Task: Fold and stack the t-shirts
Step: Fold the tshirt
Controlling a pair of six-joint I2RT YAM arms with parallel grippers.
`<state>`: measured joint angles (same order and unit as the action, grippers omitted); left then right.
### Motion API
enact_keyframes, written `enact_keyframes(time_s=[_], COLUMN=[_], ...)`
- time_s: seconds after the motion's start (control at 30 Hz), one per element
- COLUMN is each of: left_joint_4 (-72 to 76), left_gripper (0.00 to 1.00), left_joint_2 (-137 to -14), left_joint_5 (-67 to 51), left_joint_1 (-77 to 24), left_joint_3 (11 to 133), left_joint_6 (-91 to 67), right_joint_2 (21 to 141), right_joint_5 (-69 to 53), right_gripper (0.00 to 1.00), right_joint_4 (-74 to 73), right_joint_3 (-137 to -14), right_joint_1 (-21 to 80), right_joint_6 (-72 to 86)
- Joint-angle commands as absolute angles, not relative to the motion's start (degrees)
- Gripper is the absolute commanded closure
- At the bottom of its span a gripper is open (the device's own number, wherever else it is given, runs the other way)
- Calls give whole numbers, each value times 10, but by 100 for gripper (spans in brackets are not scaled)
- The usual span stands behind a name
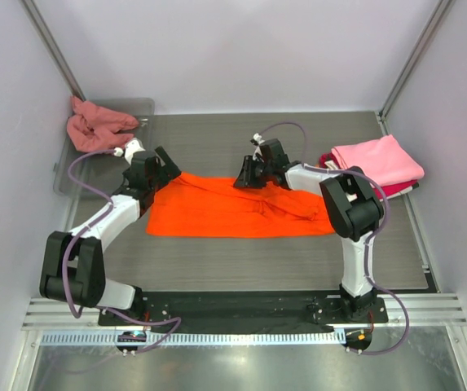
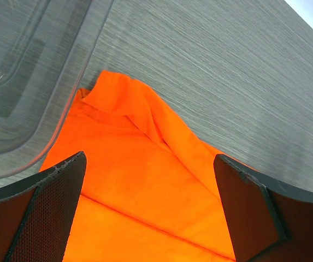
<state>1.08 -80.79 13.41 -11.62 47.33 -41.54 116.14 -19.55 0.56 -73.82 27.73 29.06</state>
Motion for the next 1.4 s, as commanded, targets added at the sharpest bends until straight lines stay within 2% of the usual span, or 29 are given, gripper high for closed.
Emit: enact_keyframes(time_s=[0.0, 0.27, 0.5, 0.7, 0.8, 1.0, 1.07, 1.23, 1.37], left_joint_4=[6, 4, 4, -11, -36, -113, -138, -199, -207], left_gripper=[0, 1, 0, 0, 0, 1, 3, 11, 20], left_joint_2=[-785, -790, -825, -858, -878, -942, -977, -1041, -1067], left_joint_5=[130, 127, 82, 40, 46, 100, 105, 127, 120], left_joint_1=[-114, -114, -114, -128, -157, -246, -265, -313, -327], left_joint_3=[488, 491, 508, 542, 573, 647, 685, 758, 785], left_joint_6=[-411, -405, -396, -379, -372, -385, -388, -392, -397], right_joint_2=[1179, 1184, 1191, 1154, 1127, 1038, 1021, 994, 1050], right_joint_5=[-259, -358, -389, -404, -401, -288, -246, -206, -221], right_gripper=[66, 63, 64, 64, 64, 63, 64, 71, 88], right_joint_4=[40, 96, 63, 62, 49, 50, 53, 112, 95], right_joint_3=[-769, -751, -758, -694, -666, -624, -616, -590, -641], right_joint_1=[285, 295, 307, 317, 321, 307, 296, 259, 237], right_joint_6=[308, 331, 302, 284, 270, 262, 268, 317, 342])
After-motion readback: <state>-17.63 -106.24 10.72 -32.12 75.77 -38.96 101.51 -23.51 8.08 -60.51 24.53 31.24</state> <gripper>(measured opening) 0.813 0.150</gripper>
